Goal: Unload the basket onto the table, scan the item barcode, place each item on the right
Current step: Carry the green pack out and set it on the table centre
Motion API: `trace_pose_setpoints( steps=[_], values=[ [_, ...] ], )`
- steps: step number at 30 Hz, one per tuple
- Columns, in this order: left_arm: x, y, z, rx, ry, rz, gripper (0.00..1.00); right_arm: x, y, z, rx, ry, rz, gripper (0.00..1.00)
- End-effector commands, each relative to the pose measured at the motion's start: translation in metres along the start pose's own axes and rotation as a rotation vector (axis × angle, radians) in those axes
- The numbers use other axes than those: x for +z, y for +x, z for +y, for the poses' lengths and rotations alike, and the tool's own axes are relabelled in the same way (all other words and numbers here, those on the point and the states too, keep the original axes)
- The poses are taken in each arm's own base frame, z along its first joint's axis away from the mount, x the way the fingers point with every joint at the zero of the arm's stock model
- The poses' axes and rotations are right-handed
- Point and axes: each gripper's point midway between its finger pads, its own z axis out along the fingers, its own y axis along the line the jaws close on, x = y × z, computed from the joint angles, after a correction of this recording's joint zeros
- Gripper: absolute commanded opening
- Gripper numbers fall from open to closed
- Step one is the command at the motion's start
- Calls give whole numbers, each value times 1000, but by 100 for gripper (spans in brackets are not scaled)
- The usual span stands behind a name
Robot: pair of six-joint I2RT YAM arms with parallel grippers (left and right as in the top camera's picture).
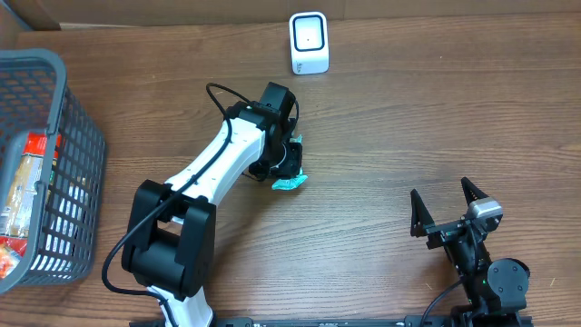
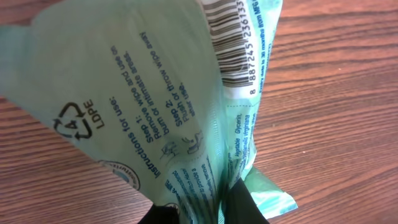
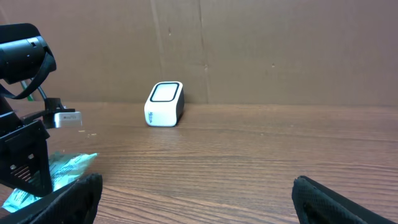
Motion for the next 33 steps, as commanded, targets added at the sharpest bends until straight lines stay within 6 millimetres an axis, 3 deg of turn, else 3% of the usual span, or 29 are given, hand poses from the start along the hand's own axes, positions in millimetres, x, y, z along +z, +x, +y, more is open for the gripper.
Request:
trace_pose_setpoints(
  steps=[1, 13, 23, 25, 27, 29, 31, 32, 33],
  values=[
    [7, 4, -6, 5, 17, 19, 7, 0, 2, 0, -1, 1, -5, 100],
    [11, 6, -37, 43, 75, 7, 11, 0, 2, 0, -1, 1, -5, 100],
    [36, 8, -63, 30, 144, 40, 11, 0, 2, 0, -1, 1, -5, 100],
    [36, 8, -63, 22, 144, 40, 15, 0, 2, 0, -1, 1, -5, 100],
    [36, 8, -63, 22, 144, 40, 32, 0, 2, 0, -1, 1, -5, 100],
    [36, 8, -63, 22, 144, 40, 58, 0, 2, 0, -1, 1, -5, 100],
    [35, 7, -63, 24, 144, 37, 93, 0, 2, 0, -1, 2, -5, 100],
    [33, 5, -64, 40, 147, 29, 100, 0, 2, 0, -1, 1, -5, 100],
    [30, 1, -64, 57, 147, 21, 100, 0, 2, 0, -1, 1, -5, 100]
  ],
)
